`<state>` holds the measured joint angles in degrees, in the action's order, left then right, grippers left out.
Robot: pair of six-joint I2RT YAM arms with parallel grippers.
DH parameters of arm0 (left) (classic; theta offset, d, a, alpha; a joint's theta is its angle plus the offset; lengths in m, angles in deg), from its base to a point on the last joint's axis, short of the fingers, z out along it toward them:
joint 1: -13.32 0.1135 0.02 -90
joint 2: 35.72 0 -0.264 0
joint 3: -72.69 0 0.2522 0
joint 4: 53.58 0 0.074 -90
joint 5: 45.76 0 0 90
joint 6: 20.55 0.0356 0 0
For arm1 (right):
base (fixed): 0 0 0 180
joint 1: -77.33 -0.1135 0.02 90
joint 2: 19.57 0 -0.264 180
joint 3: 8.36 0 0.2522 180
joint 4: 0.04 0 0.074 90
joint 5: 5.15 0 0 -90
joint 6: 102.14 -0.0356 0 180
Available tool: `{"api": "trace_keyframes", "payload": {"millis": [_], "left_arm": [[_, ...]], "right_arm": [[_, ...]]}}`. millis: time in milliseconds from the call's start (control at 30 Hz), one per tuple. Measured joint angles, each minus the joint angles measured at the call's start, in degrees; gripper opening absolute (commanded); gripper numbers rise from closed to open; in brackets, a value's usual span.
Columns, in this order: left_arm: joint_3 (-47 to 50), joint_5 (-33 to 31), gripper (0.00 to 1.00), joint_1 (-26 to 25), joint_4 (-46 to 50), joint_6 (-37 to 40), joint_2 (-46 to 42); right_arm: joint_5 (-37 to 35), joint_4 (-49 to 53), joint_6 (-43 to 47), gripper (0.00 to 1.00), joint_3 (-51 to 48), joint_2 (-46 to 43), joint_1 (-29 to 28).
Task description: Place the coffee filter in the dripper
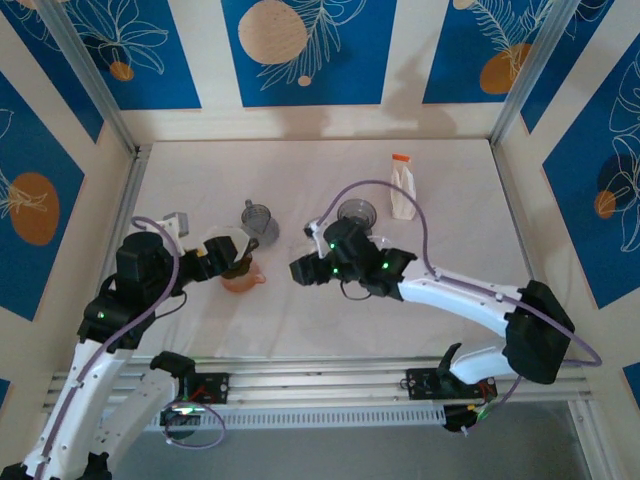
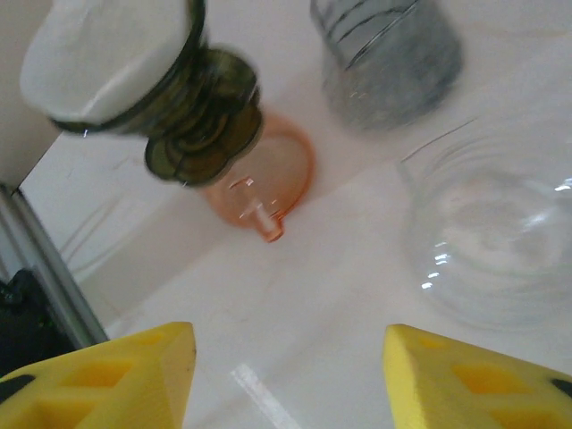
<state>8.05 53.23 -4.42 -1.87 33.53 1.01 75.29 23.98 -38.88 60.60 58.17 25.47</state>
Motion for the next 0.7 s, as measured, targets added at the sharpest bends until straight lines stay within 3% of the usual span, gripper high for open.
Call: {"api": "trace_keyframes", "payload": {"millis": [267,700], "left_arm": [[2.9,0.5,1.0,0.0,-3.1,-1.2,0.2],[3.0,1.5,0.98,0.0,-4.6,-1.2,1.4]], "right_arm": [[-0.8,14.2,1.3,0.63,11.3,4.5,8.0],[10.3,13.2,5.9,0.63,21.0,21.6,18.1]]}}
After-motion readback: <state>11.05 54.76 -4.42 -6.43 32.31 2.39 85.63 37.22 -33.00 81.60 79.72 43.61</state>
